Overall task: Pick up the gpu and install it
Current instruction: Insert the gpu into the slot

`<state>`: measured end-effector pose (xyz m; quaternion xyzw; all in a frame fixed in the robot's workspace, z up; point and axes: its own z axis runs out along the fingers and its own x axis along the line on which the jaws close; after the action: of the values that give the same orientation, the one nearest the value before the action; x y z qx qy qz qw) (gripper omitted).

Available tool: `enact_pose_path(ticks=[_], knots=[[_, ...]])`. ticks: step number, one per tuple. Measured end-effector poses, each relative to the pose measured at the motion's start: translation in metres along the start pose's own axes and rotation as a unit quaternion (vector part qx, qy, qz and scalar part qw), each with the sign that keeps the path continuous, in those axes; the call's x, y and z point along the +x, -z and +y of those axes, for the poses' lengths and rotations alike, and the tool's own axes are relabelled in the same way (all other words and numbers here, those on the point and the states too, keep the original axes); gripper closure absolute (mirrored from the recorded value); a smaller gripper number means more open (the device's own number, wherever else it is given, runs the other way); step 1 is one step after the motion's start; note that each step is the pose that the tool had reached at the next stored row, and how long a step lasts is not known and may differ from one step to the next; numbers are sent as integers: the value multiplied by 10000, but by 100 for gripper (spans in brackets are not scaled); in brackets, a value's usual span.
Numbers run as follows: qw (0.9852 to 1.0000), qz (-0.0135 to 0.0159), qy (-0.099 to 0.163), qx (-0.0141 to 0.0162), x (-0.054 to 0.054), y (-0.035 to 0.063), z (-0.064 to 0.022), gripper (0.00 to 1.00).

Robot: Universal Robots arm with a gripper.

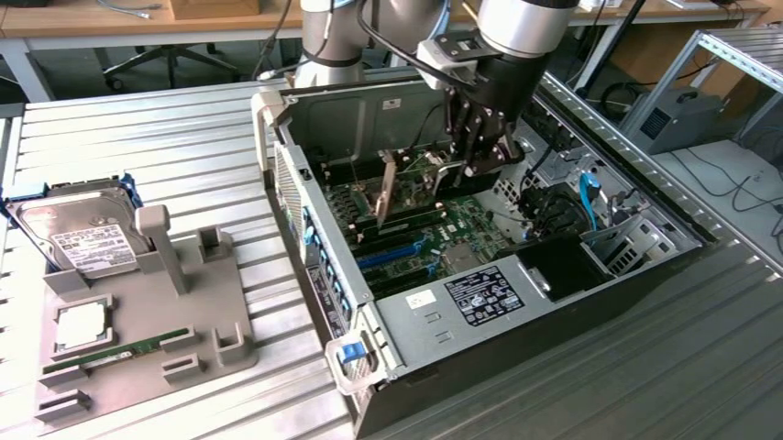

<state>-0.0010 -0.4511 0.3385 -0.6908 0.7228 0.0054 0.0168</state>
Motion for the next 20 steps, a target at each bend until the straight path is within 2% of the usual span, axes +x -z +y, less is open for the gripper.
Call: enact_pose_path(ticks=[11, 20], knots=[[10000, 0, 0, 0, 4, -114, 6, 73], [10000, 0, -1, 0, 4, -115, 13, 73]])
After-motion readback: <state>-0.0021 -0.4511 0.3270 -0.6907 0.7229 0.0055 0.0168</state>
